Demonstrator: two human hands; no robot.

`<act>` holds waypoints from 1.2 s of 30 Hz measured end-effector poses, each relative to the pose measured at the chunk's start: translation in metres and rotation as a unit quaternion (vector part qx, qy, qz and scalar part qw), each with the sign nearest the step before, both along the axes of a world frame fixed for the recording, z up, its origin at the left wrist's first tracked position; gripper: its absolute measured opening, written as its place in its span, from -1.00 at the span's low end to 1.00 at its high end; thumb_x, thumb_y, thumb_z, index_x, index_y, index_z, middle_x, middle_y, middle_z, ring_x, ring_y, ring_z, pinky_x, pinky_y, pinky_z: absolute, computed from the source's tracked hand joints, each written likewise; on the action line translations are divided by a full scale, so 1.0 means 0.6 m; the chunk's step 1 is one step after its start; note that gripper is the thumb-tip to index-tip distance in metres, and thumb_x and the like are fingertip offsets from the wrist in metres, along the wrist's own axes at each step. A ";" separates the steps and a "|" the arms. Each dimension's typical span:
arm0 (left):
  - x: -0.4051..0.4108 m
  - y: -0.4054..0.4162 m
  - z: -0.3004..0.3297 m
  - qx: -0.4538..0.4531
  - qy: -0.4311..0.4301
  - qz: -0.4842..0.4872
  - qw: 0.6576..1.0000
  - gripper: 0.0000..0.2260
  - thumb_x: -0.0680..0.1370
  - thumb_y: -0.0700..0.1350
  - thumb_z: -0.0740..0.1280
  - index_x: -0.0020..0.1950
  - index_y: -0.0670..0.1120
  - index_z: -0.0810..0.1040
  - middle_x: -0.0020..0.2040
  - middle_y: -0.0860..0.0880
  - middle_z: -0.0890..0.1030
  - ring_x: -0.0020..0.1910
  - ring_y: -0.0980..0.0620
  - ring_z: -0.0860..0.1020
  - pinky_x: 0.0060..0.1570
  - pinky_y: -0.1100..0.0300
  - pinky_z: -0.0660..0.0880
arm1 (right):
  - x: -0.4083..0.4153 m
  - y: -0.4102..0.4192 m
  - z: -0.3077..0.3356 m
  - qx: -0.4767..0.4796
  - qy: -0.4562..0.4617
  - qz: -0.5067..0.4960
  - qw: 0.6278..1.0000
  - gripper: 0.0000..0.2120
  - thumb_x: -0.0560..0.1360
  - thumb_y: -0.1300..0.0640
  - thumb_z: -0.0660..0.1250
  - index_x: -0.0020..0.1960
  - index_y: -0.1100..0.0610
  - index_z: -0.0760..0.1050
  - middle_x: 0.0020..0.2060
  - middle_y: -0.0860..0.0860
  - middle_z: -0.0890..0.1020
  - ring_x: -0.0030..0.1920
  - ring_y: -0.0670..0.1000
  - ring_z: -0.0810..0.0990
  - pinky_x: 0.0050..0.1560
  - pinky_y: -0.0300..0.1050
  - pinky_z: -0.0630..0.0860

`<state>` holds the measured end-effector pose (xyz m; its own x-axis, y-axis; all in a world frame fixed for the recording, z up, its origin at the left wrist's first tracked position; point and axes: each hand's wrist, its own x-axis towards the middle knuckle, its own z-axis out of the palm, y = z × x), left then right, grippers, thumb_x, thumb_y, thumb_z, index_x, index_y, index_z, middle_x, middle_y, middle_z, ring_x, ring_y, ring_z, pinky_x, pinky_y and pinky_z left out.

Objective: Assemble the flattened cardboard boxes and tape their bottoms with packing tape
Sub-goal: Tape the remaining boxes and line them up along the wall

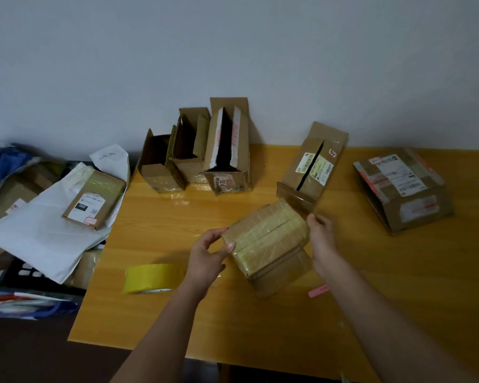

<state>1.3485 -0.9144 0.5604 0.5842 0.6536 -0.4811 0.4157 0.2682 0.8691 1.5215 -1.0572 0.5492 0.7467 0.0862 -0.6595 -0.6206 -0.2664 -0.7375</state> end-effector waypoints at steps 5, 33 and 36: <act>-0.003 -0.007 -0.004 0.044 -0.009 -0.024 0.999 -0.83 0.44 -0.27 0.48 -0.04 -0.15 0.55 -0.02 -0.06 0.65 0.07 -0.08 0.61 0.05 0.10 0.56 | -0.072 -0.022 -0.007 0.067 -0.052 0.041 0.996 -0.26 0.40 -0.29 0.39 0.48 -0.13 0.19 0.37 -0.02 0.40 0.25 0.05 0.50 0.22 0.10 0.52; -0.189 0.142 -0.032 0.371 0.285 -0.242 0.850 -0.76 0.55 0.11 0.34 0.12 0.03 0.63 0.11 -0.01 0.63 0.20 -0.11 0.48 0.42 -0.10 0.14 | -0.270 0.072 -0.049 -0.034 -0.305 0.554 0.774 -0.64 0.61 0.29 0.14 0.35 0.07 0.47 0.21 0.02 0.52 0.21 -0.04 0.49 0.25 -0.20 0.42; -0.196 0.132 -0.031 0.384 0.270 -0.226 0.854 -0.75 0.55 0.10 0.34 0.15 0.02 0.63 0.09 -0.02 0.61 0.19 -0.09 0.46 0.41 -0.05 0.13 | -0.282 0.099 -0.088 -0.076 -0.290 0.566 0.768 -0.61 0.63 0.26 0.11 0.42 0.10 0.42 0.26 0.10 0.47 0.27 0.06 0.43 0.22 -0.19 0.33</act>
